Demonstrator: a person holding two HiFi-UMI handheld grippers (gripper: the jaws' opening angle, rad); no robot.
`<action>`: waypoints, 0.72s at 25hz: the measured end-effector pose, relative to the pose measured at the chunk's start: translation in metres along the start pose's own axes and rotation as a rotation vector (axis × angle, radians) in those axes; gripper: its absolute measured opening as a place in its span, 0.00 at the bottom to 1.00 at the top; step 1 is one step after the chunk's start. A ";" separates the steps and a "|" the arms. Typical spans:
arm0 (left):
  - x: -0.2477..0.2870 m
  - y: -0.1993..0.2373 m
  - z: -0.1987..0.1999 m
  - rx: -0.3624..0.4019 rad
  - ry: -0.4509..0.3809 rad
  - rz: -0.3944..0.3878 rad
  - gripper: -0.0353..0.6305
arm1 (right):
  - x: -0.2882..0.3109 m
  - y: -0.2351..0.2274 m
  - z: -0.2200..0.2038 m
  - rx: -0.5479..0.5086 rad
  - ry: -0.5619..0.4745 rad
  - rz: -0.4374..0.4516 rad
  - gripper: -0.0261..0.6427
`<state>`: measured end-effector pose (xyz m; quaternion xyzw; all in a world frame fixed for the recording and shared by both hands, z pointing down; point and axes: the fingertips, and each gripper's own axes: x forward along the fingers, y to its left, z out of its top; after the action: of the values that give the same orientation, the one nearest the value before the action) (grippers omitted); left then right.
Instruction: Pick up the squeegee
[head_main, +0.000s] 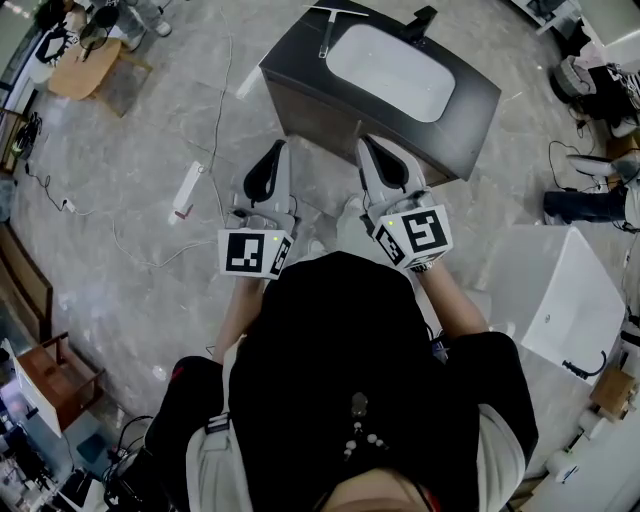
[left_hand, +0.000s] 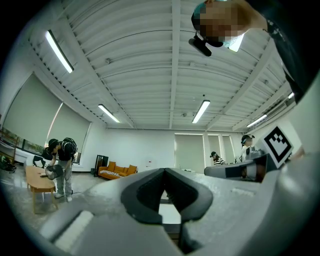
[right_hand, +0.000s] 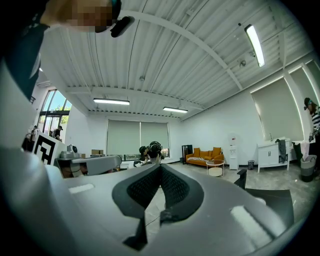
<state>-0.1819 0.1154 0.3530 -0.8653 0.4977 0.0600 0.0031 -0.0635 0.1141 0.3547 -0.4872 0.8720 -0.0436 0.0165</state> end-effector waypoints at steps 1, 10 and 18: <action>0.004 0.000 0.000 0.001 -0.001 -0.002 0.06 | 0.002 -0.004 -0.001 0.001 0.001 -0.001 0.04; 0.049 0.015 -0.009 0.007 0.016 0.015 0.06 | 0.045 -0.034 0.001 0.001 0.006 0.036 0.04; 0.112 0.040 -0.018 0.010 0.040 0.014 0.06 | 0.101 -0.078 -0.003 0.037 0.026 0.041 0.04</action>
<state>-0.1584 -0.0022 0.3613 -0.8627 0.5041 0.0402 -0.0029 -0.0502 -0.0125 0.3668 -0.4683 0.8810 -0.0657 0.0149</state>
